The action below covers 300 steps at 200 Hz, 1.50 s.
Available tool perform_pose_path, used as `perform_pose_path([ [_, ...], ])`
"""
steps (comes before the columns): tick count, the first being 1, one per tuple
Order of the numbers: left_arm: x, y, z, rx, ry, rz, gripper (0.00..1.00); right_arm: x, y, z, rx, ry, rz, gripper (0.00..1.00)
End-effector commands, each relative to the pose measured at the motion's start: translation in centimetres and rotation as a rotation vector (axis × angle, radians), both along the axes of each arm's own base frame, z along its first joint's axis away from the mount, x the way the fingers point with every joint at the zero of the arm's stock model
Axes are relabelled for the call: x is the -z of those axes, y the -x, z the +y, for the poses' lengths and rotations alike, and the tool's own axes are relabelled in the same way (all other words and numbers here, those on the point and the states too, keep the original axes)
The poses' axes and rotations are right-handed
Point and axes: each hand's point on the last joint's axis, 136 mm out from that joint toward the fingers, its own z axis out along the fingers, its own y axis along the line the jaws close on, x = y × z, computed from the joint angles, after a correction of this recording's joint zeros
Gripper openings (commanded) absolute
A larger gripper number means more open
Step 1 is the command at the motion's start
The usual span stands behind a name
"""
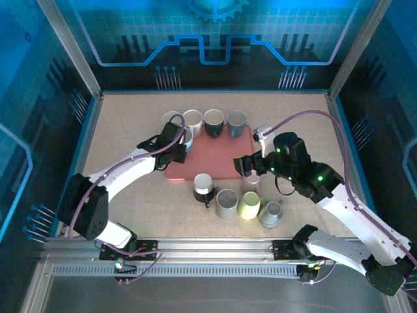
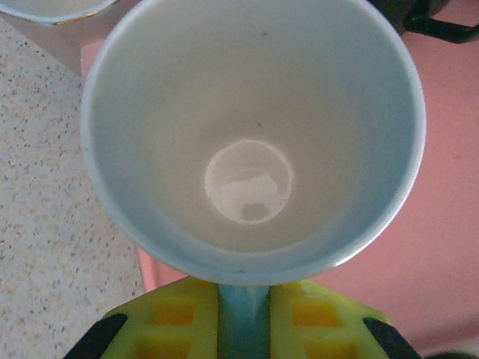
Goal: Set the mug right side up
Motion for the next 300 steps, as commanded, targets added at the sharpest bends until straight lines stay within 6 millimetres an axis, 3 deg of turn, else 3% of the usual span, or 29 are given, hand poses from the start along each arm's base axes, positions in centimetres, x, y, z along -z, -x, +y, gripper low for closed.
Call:
perform_pose_path([
  [1,-1.1,-2.8,0.2,-0.012,-0.024,-0.106,0.00,1.0,0.7,0.2,-0.015,0.005,0.040,1.00],
  [57,0.4,-2.8,2.3,-0.093,-0.079,-0.089,0.00,1.3,0.5,0.2,-0.017,0.016,0.043,1.00],
  [86,1.3,-2.5,3.6,-0.136,-0.083,-0.071,0.15,1.4,0.3,0.7,-0.025,0.013,0.052,1.00],
  [132,1.8,-1.8,4.0,-0.160,-0.079,-0.037,0.38,1.1,0.4,1.2,-0.054,0.012,0.064,1.00],
  [204,1.7,-0.7,5.8,-0.217,-0.119,0.011,0.42,0.2,0.9,1.7,-0.086,0.036,0.078,1.00],
  [225,0.6,0.1,4.9,-0.213,-0.046,0.028,0.44,-0.2,1.4,2.2,-0.111,0.050,0.074,1.00],
  [255,-3.3,2.6,3.1,-0.198,0.132,0.030,0.49,0.0,1.2,1.9,-0.062,0.070,0.085,1.00],
  [279,-6.3,5.6,1.6,-0.159,0.224,0.023,0.51,1.4,1.1,1.6,-0.054,0.143,0.134,1.00],
  [300,-7.6,8.4,0.9,-0.122,0.258,0.051,0.52,3.1,0.1,-0.2,0.036,0.320,0.198,1.00],
])
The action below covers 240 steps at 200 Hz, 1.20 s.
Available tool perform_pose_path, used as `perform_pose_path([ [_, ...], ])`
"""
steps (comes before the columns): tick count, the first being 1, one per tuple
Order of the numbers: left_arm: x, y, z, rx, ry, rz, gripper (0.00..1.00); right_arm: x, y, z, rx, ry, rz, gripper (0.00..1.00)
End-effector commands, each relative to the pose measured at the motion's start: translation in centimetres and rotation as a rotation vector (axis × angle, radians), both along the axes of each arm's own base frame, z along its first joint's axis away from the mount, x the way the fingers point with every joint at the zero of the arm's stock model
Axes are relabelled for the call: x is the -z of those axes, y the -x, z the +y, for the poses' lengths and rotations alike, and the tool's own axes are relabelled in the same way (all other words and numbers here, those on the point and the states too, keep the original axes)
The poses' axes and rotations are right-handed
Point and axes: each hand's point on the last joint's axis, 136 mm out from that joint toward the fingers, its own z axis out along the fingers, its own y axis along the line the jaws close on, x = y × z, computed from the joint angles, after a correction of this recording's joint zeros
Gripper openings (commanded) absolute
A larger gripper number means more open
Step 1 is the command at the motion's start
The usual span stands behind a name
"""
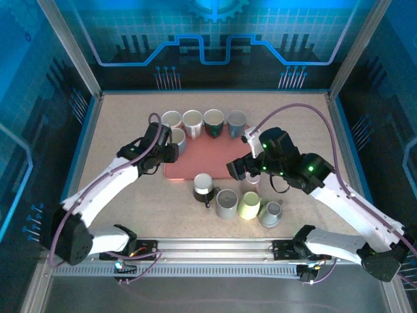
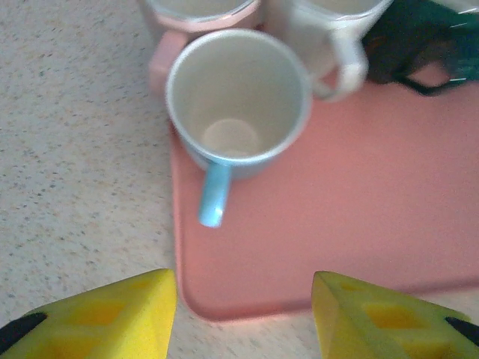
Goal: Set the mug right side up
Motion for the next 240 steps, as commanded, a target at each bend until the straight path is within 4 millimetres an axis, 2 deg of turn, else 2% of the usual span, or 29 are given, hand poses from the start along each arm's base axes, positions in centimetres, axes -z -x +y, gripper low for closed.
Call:
perform_pose_path([
  [1,-1.2,4.0,-1.2,0.036,0.086,0.081,0.52,1.8,-0.6,-2.2,0.088,0.202,0.061,1.00],
  [9,-1.3,5.0,-1.2,0.044,0.099,0.092,0.53,2.1,-1.1,-2.7,0.129,0.259,0.078,1.00],
  [26,-1.1,6.8,-1.1,0.062,0.133,0.127,0.53,2.3,-1.5,-2.4,0.185,0.265,0.115,1.00],
  [47,-0.9,8.7,-1.6,0.109,0.177,0.164,0.55,3.5,-0.7,-1.0,0.101,0.213,0.196,1.00],
  [81,-0.9,10.8,-2.4,0.190,0.241,0.183,0.58,6.2,-0.5,-2.2,0.211,0.187,0.342,1.00],
  [103,-0.8,11.8,-3.0,0.234,0.293,0.180,0.59,7.6,0.4,-2.7,0.262,0.158,0.451,1.00],
  [128,-0.5,12.6,-2.9,0.255,0.292,0.190,0.60,9.3,0.8,-4.0,0.328,0.178,0.540,1.00],
  [144,-0.6,13.1,-2.9,0.272,0.294,0.194,0.60,9.5,1.5,-2.9,0.188,0.221,0.554,0.99],
  [166,-0.9,13.4,-3.3,0.301,0.317,0.177,0.61,9.8,2.4,-1.5,-0.029,0.352,0.504,1.00],
  [174,-0.9,13.4,-3.3,0.303,0.315,0.174,0.61,10.2,2.7,-1.5,-0.065,0.437,0.486,0.99],
  [185,-0.8,13.4,-3.2,0.302,0.311,0.169,0.61,10.7,2.2,-2.2,-0.063,0.577,0.419,1.00],
  [194,-0.7,13.4,-3.2,0.301,0.314,0.170,0.61,11.0,1.9,-3.0,-0.027,0.611,0.439,1.00],
  [204,-0.7,13.5,-3.3,0.304,0.326,0.162,0.61,11.4,1.6,-3.6,0.033,0.591,0.488,1.00],
  [219,-0.7,13.6,-3.4,0.310,0.335,0.155,0.61,11.6,1.5,-3.1,0.030,0.530,0.512,1.00],
  [240,-0.9,13.6,-3.5,0.314,0.344,0.143,0.62,11.8,0.5,-3.7,0.062,0.570,0.513,1.00],
])
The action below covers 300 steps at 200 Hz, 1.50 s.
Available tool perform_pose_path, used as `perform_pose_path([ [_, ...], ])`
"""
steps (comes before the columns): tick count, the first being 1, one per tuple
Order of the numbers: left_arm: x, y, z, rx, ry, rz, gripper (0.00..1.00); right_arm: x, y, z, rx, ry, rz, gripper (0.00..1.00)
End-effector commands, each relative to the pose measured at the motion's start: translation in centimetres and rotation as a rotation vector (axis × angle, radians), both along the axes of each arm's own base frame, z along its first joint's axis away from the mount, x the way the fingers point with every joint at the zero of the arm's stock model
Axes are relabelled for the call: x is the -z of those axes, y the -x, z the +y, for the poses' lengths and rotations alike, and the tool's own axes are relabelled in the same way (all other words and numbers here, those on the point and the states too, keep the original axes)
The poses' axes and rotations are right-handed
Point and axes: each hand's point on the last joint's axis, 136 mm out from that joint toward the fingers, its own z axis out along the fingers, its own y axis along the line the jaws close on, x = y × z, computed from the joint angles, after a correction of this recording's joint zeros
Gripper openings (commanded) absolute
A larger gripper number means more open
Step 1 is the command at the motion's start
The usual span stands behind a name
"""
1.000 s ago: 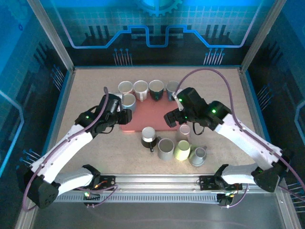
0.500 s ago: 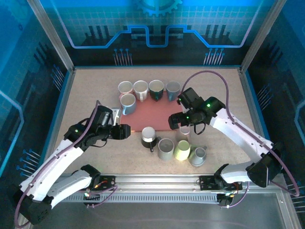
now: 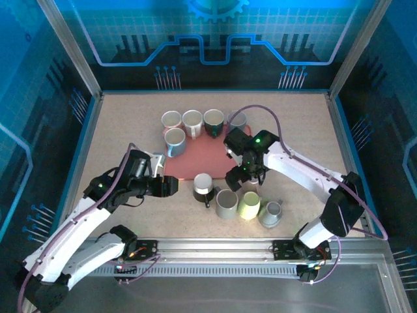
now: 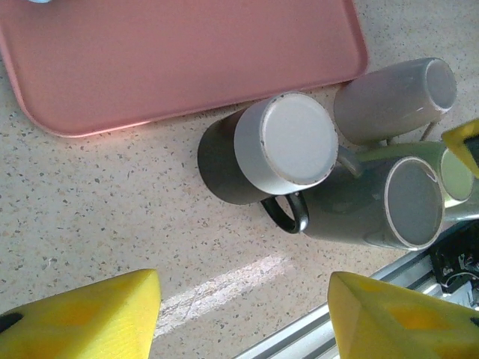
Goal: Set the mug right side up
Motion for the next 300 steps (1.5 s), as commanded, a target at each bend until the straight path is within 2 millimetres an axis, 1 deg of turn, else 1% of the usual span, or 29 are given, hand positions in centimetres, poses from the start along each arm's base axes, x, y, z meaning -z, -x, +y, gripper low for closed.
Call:
perform_pose_path([
  [1,-0.3,0.3,-0.6,0.037,0.029,-0.022,0.62,-0.4,-0.6,-1.2,0.011,0.062,0.008,1.00],
  [24,-0.2,0.3,-0.7,0.042,0.035,-0.022,0.62,0.4,-1.5,-1.3,0.026,0.072,0.028,1.00],
  [68,-0.5,0.5,-0.7,0.042,0.041,-0.038,0.63,3.2,-2.6,-2.2,0.134,0.047,0.103,1.00],
  [114,-0.3,0.5,-0.8,0.046,0.040,-0.032,0.63,5.3,-3.2,-1.4,0.173,-0.021,0.144,1.00],
  [159,-0.1,0.4,-0.8,0.044,0.035,-0.027,0.63,7.7,-3.1,-2.1,0.198,0.015,0.178,0.98],
  [198,0.1,0.4,-0.8,0.043,0.031,-0.020,0.63,8.9,-3.3,-3.6,0.259,0.034,0.173,0.93],
  [208,0.1,0.3,-0.8,0.043,0.029,-0.018,0.63,9.1,-3.3,-4.1,0.297,0.018,0.181,0.89],
  [214,0.2,0.3,-0.8,0.043,0.029,-0.017,0.63,9.2,-3.3,-4.2,0.321,0.003,0.188,0.85],
  [234,0.3,0.3,-0.9,0.042,0.025,-0.012,0.63,8.9,-3.5,-4.5,0.387,-0.063,0.189,0.75],
  [244,0.3,0.3,-0.8,0.039,0.024,-0.013,0.63,8.3,-3.9,-4.9,0.435,-0.097,0.174,0.71],
  [261,0.3,0.2,-0.8,0.037,0.021,-0.013,0.63,7.1,-4.5,-5.6,0.531,-0.166,0.151,0.60],
  [268,0.4,0.2,-0.7,0.037,0.019,-0.012,0.63,6.5,-4.8,-5.8,0.568,-0.197,0.144,0.59],
  [278,0.4,0.2,-0.7,0.036,0.017,-0.010,0.63,5.3,-5.1,-6.0,0.624,-0.247,0.129,0.56],
  [290,0.4,0.2,-0.7,0.035,0.017,-0.009,0.63,3.1,-5.6,-6.2,0.685,-0.322,0.083,0.52],
  [292,0.5,0.2,-0.7,0.035,0.015,-0.007,0.63,3.1,-5.6,-6.2,0.688,-0.327,0.081,0.52],
  [293,0.5,0.2,-0.7,0.035,0.016,-0.007,0.63,2.6,-5.7,-6.2,0.693,-0.340,0.069,0.52],
  [300,0.4,0.2,-0.7,0.033,0.017,-0.008,0.63,1.2,-6.0,-6.3,0.715,-0.383,0.030,0.51],
])
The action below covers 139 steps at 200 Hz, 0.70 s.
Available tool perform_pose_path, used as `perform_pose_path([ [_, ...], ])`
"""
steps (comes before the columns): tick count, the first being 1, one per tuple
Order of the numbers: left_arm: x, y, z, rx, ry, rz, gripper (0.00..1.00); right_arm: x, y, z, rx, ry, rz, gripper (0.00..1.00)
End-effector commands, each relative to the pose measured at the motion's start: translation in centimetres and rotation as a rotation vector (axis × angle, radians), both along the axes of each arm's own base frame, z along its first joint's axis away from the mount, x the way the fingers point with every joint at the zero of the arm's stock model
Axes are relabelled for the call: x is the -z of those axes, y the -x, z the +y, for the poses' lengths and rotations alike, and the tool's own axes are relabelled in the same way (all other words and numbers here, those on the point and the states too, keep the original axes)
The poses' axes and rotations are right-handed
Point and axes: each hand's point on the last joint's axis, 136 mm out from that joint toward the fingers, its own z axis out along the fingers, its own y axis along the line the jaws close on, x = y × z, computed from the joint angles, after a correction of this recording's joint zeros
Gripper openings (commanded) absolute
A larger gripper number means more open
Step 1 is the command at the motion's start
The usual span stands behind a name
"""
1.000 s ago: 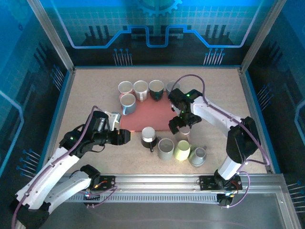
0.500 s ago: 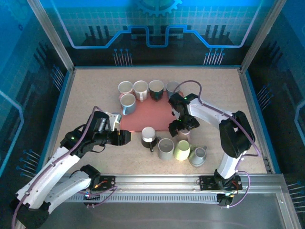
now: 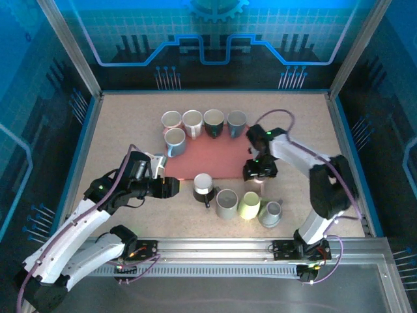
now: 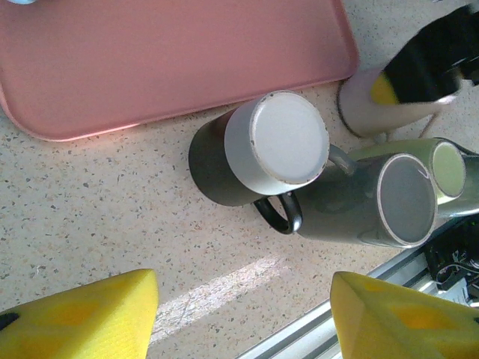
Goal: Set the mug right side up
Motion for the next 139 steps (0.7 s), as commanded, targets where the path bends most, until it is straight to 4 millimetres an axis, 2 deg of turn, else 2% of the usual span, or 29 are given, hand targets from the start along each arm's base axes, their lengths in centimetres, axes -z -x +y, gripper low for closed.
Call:
perform_pose_path([
  [1,0.3,0.1,-0.2,0.015,0.001,0.005,0.63,-6.1,-2.3,-0.5,0.249,-0.195,-0.182,0.50],
  [24,-0.1,0.0,-0.3,0.015,0.005,0.002,0.63,-10.9,-3.0,-0.2,0.308,-0.305,-0.332,0.47],
  [46,-0.9,-0.3,-0.4,0.001,0.017,-0.004,0.63,-15.7,-3.5,0.8,0.316,-0.444,-0.462,0.45],
  [89,-4.9,-1.3,-2.3,-0.032,0.166,0.006,0.68,-24.1,-3.7,4.4,0.256,-0.802,-0.661,0.38],
  [115,-7.0,-0.8,-3.8,-0.016,0.328,0.022,0.73,-27.4,-3.0,6.4,0.181,-0.960,-0.761,0.36],
  [139,-8.8,-0.5,-4.5,-0.034,0.514,-0.024,0.80,-28.5,-2.5,8.4,0.119,-1.037,-0.770,0.33],
])
